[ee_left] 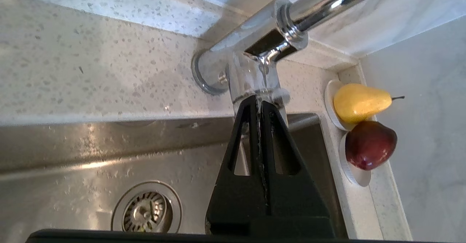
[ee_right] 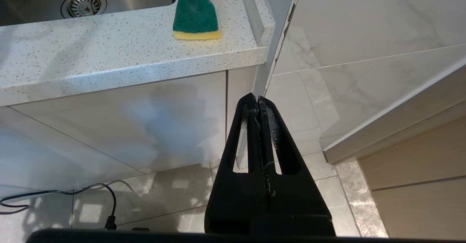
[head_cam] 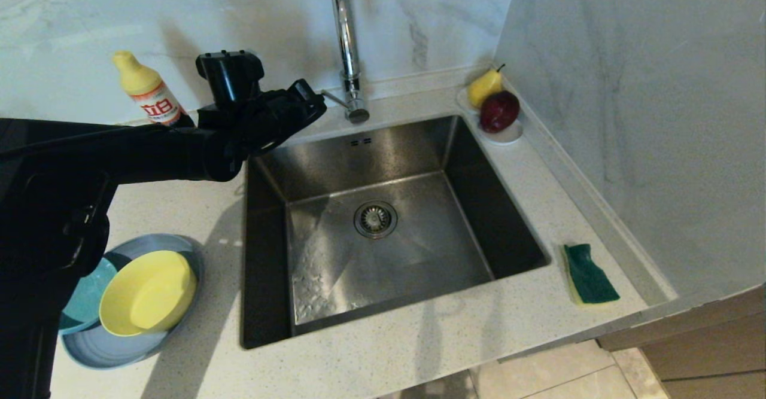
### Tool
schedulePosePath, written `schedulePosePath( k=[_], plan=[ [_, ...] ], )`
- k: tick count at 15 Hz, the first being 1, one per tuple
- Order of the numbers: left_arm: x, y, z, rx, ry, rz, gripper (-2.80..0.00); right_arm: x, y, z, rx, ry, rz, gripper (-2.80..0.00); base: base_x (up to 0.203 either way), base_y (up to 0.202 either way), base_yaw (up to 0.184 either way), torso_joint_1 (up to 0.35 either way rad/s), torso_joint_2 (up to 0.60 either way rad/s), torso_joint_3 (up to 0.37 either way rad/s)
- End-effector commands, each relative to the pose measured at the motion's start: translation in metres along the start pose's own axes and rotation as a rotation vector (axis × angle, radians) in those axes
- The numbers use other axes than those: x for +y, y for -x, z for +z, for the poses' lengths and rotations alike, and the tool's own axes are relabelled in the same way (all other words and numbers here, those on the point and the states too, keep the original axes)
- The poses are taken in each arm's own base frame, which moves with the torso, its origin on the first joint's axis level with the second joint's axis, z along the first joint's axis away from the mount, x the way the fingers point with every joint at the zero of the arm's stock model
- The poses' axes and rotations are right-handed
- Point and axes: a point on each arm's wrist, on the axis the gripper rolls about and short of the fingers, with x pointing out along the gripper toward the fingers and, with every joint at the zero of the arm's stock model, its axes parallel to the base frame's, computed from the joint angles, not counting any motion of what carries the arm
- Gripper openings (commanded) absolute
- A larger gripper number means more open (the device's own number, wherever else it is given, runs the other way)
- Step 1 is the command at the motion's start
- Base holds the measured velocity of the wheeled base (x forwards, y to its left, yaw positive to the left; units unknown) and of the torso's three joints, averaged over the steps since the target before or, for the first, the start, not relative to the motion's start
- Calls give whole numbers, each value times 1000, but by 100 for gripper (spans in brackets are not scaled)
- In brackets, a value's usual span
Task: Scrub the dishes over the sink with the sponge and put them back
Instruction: Turn on the faucet
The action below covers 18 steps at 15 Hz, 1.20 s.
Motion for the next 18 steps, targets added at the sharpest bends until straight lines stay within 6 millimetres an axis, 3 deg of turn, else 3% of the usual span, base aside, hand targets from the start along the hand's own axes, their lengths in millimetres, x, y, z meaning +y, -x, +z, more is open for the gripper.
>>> schedulePosePath(
  k=[1,11,18],
  plan=[
    [-3,5,2,2,5,-1,-280,0,0,0,-1,0,1,-280,0,0,0,0,0,0],
    [-11,7,21,-59,-14,-24,-280,0,0,0,-1,0,1,-280,0,0,0,0,0,0],
    [3,-5,4,-63,-15,-30,-280,0,0,0,-1,0,1,-280,0,0,0,0,0,0]
  ],
)
